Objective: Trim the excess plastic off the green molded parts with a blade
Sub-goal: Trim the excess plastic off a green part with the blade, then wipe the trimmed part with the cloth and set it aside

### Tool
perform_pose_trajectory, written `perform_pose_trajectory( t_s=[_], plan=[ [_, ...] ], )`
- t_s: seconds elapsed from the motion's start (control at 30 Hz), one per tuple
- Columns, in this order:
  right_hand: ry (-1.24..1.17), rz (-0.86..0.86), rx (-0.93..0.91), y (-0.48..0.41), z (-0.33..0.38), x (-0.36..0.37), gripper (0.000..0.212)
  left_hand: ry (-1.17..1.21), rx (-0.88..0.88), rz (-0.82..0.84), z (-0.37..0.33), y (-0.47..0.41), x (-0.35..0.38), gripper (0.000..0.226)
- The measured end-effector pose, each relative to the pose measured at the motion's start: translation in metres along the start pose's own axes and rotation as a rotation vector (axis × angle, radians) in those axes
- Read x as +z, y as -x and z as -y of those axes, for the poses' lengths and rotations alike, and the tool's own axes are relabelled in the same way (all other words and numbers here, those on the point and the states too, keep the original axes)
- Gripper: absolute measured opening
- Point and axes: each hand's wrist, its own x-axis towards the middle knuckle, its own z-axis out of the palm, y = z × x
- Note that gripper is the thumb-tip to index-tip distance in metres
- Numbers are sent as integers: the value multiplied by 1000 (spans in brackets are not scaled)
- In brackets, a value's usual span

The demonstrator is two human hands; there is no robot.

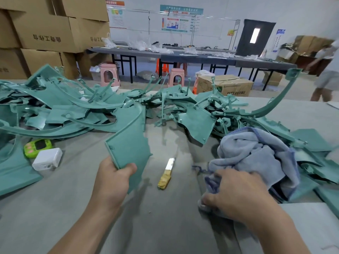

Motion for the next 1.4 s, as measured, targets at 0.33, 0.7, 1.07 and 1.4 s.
perform_pose_trajectory(
  t_s=[0.33, 0.7, 1.07, 1.4],
  plan=[
    [-1093, -754, -199, 9, 55, 20, 16, 87, 18, 225, -7, 17, 13, 62],
    [-806, -188, -561, 6, 89, 45, 49, 476, -119, 325, -14, 30, 23, 33],
    [-640, -676, -433, -30, 113, 61, 42, 332, -118, 465, -7, 19, 9, 67],
    [-879, -703, 90, -56, 79, 47, 20, 209, -101, 550, -17, 30, 11, 69]
  ],
)
